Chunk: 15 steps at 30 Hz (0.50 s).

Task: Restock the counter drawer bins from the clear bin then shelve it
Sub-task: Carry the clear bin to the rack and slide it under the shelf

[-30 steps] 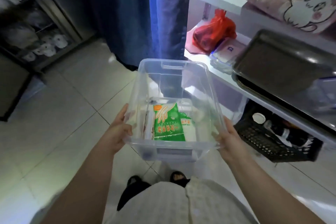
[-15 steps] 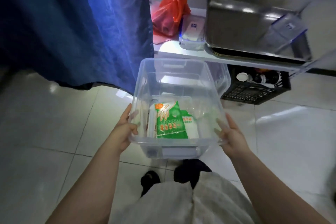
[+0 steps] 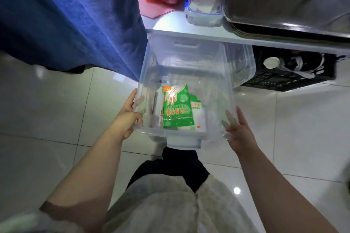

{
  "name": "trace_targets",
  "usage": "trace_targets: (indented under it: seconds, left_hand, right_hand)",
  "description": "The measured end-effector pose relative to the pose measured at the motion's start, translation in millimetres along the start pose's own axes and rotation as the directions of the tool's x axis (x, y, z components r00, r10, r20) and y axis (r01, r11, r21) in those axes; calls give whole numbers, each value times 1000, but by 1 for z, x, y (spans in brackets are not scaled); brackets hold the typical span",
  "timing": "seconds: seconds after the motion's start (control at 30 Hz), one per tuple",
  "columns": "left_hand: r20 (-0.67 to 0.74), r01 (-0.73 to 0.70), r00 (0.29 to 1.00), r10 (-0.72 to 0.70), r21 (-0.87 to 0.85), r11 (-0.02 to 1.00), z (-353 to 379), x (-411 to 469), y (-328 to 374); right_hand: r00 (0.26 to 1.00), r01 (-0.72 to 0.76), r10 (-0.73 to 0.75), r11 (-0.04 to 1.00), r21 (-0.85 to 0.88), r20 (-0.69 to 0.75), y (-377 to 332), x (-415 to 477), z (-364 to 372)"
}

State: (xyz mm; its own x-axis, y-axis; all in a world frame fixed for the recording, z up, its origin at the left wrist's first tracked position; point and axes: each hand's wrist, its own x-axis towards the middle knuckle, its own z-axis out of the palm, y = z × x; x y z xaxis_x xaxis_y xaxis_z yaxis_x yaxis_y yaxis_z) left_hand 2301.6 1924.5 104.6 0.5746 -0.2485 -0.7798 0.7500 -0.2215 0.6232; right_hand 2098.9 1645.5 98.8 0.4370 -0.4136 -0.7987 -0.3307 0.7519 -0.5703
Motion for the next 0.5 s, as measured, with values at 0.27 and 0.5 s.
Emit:
trace_targets:
  seconds: [0.27,0.5]
  left_hand:
    - [20,-1,1000,2,-27,1000,17,82,30]
    - [-41,-41,998,38,-59,997,16,161,40]
  right_hand:
    - [996,67,-69,997,-32,-65,-30,90,30]
    - [982,113,-117,993,-39,-148,-24,168,64]
